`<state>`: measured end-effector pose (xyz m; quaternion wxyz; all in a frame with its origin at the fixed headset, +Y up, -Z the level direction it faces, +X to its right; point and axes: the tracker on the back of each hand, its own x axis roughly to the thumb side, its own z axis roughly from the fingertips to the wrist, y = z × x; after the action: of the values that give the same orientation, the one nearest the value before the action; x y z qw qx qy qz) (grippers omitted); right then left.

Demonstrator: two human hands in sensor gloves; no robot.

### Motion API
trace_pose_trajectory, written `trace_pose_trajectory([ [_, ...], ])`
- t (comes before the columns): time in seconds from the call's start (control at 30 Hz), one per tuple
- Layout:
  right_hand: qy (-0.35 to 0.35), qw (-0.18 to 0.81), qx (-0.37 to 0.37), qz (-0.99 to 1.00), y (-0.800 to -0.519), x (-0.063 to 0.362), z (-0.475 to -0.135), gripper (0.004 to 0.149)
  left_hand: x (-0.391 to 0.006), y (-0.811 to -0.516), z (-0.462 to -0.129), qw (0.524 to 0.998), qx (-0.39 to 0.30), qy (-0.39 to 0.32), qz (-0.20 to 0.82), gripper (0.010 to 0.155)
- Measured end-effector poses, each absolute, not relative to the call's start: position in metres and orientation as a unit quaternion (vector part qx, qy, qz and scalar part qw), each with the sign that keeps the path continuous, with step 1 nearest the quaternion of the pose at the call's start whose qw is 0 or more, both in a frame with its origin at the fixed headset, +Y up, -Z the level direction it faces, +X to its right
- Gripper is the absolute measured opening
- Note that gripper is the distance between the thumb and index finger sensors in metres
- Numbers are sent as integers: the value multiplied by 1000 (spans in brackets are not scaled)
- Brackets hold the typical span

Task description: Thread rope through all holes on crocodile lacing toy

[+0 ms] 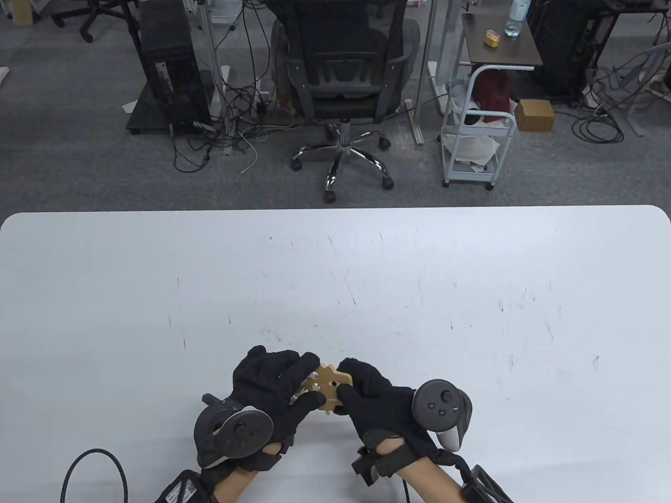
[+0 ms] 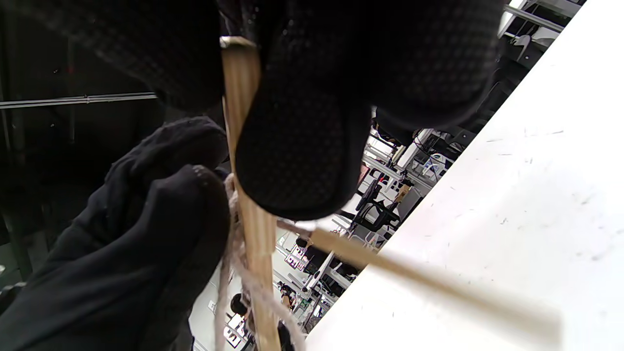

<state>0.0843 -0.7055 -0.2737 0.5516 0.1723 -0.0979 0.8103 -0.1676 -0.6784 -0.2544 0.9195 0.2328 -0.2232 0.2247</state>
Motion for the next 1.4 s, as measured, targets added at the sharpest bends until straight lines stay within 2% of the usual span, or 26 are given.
trace_pose_trajectory([
  [0.4,-89,591,126,792,-712,101,-286,52,-196,-666,-256,908,259,-190,268,68],
  [0.73,-87,626,93,769,-716,116,-294,51,-245,-665,-273,896,254,-104,348,65],
  [1.1,-81,672,99,729,-715,123,-296,50,-269,-694,-299,882,167,-30,439,63],
  [1.4,-79,687,126,711,-711,120,-293,50,-256,-723,-317,886,59,-42,457,55],
])
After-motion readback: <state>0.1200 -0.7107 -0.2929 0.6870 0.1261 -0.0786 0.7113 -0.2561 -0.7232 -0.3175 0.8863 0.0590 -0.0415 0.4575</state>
